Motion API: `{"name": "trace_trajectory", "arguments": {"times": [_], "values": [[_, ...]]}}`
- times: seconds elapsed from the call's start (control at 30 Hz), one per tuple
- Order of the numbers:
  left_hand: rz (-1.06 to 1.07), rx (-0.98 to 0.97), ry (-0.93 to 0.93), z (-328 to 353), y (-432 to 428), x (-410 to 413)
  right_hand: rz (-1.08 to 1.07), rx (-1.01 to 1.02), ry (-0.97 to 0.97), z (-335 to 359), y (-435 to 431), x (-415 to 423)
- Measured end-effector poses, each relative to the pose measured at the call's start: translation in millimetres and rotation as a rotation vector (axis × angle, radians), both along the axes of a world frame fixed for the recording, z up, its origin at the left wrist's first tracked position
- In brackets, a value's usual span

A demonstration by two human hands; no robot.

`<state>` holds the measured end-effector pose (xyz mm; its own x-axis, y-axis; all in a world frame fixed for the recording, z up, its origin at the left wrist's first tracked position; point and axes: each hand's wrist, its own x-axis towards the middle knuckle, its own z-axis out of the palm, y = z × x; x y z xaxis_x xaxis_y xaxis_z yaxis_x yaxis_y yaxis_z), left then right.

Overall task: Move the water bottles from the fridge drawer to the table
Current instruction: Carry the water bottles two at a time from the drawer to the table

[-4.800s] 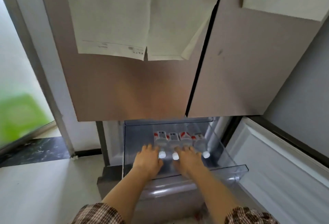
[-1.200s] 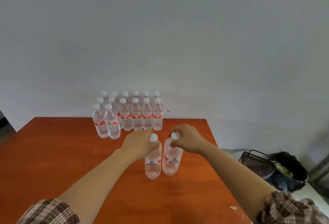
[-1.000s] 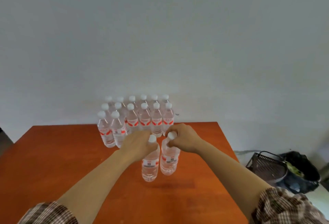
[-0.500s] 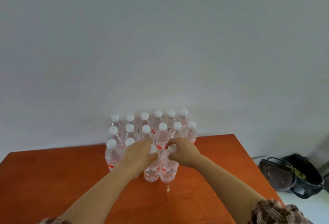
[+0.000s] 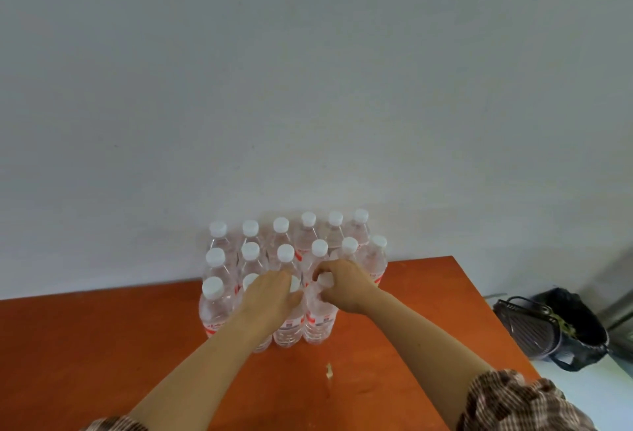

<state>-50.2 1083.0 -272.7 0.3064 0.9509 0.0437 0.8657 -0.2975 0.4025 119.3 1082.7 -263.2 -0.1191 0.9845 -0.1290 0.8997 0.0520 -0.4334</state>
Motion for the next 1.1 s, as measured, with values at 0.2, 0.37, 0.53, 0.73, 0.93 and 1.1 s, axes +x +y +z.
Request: {"name": "trace_trajectory", "arguments": {"times": [0.2,0.37,0.53,0.73,0.93,1.1], "values": [[0.007,-0.001,-0.017,-1,5,2,0.069,0.069,-0.199,0,1,-2],[0.015,0.012,0.001,1,5,3,0.011,0.057,-0.177,-1,-5,-1],[0.013,0.057,0.049,6,2,0,-0.050,0.011,-0.088,-4,-12,2],[0.007,0.190,0.099,17,-10,7,-0.144,0.049,0.027,-2,-30,5],[-0.095,0.197,0.052,24,-33,45,-0.249,0.110,0.032,5,-66,34],[-0.216,0.162,0.101,24,-64,99,-0.360,0.141,0.017,14,-117,82]]}}
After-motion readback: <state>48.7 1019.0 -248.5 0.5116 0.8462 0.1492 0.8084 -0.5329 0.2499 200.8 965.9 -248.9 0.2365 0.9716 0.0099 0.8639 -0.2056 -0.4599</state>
